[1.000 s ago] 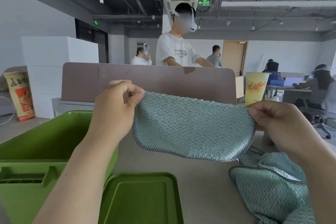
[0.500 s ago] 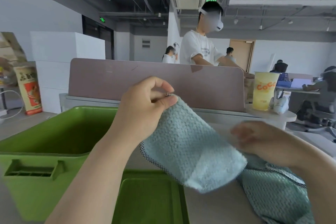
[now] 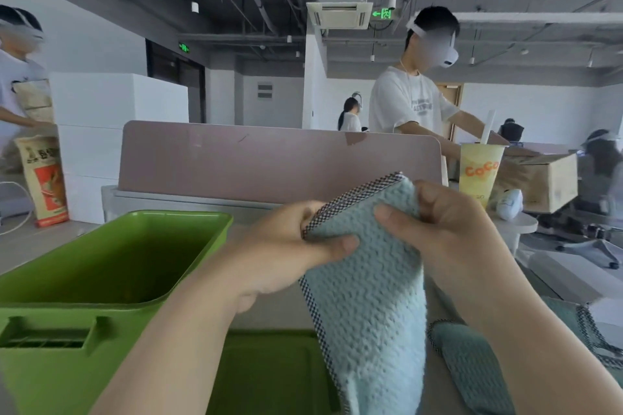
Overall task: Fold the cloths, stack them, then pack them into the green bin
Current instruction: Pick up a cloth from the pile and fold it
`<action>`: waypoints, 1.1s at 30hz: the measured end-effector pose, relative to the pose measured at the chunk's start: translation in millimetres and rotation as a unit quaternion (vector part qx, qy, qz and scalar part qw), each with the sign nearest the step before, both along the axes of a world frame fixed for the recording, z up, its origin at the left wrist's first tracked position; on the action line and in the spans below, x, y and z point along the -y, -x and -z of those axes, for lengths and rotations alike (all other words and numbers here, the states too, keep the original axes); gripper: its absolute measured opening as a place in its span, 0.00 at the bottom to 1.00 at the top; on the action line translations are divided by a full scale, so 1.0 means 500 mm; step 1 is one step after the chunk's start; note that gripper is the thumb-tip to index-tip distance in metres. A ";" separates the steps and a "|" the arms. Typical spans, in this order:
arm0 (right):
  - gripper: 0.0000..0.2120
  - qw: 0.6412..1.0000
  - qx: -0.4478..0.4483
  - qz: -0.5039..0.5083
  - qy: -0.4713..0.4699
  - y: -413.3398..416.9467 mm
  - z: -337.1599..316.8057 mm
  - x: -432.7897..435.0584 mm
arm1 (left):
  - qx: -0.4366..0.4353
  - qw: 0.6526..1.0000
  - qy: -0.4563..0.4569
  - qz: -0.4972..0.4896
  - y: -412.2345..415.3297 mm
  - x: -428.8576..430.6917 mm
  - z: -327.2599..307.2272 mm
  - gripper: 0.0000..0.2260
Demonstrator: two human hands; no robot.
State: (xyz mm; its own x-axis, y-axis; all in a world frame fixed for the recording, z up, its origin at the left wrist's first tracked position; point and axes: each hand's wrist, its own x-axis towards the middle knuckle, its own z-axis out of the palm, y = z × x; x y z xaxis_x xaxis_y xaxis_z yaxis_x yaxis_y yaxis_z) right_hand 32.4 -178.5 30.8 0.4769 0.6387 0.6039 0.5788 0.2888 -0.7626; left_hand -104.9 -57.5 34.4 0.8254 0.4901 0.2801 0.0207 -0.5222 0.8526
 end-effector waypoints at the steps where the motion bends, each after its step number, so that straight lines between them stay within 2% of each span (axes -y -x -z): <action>1: 0.03 1.000 0.001 -0.001 -0.001 -0.004 -0.003 0.003 | -0.011 1.000 -0.008 -0.005 -0.001 0.000 0.001 0.14; 5: 0.05 1.000 0.007 0.018 0.016 -0.023 -0.008 0.017 | 0.042 0.998 -0.002 -0.041 -0.005 0.001 0.001 0.07; 8: 0.20 0.998 0.024 0.041 0.029 -0.034 -0.008 0.026 | 0.097 0.993 0.010 -0.065 -0.003 0.009 -0.005 0.07; 11: 0.12 0.999 0.020 0.022 0.016 -0.044 -0.011 0.033 | 0.131 0.987 -0.013 -0.093 -0.003 0.010 -0.007 0.11; 14: 0.17 0.999 0.042 0.024 -0.024 -0.039 -0.014 0.035 | 0.165 0.981 -0.007 -0.101 -0.004 0.013 -0.008 0.14; 17: 0.15 0.993 0.082 0.045 -0.066 -0.019 -0.020 0.035 | 0.188 0.978 -0.033 -0.078 -0.001 0.021 -0.012 0.11; 21: 0.11 0.993 0.091 0.067 -0.044 -0.015 -0.021 0.036 | 0.191 0.975 -0.109 -0.043 0.009 0.032 -0.019 0.14; 26: 0.05 0.995 0.074 0.060 -0.034 -0.005 -0.023 0.040 | 0.171 0.980 -0.099 -0.027 0.013 0.036 -0.023 0.10; 30: 0.14 0.994 0.079 0.061 -0.033 0.001 -0.024 0.043 | 0.188 0.978 -0.082 -0.033 0.014 0.033 -0.024 0.07; 33: 0.13 0.995 0.077 0.059 -0.034 -0.002 -0.023 0.042 | 0.200 0.976 -0.080 -0.038 0.014 0.032 -0.026 0.04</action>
State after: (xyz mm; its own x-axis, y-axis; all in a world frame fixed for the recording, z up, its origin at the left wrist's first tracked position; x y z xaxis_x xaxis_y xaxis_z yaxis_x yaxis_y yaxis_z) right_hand 33.4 -199.7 42.3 0.4448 0.5389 0.7154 0.7205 0.2592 -0.6432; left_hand -111.9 -73.7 47.3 0.5972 0.4692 0.6505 -0.2530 -0.6595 0.7079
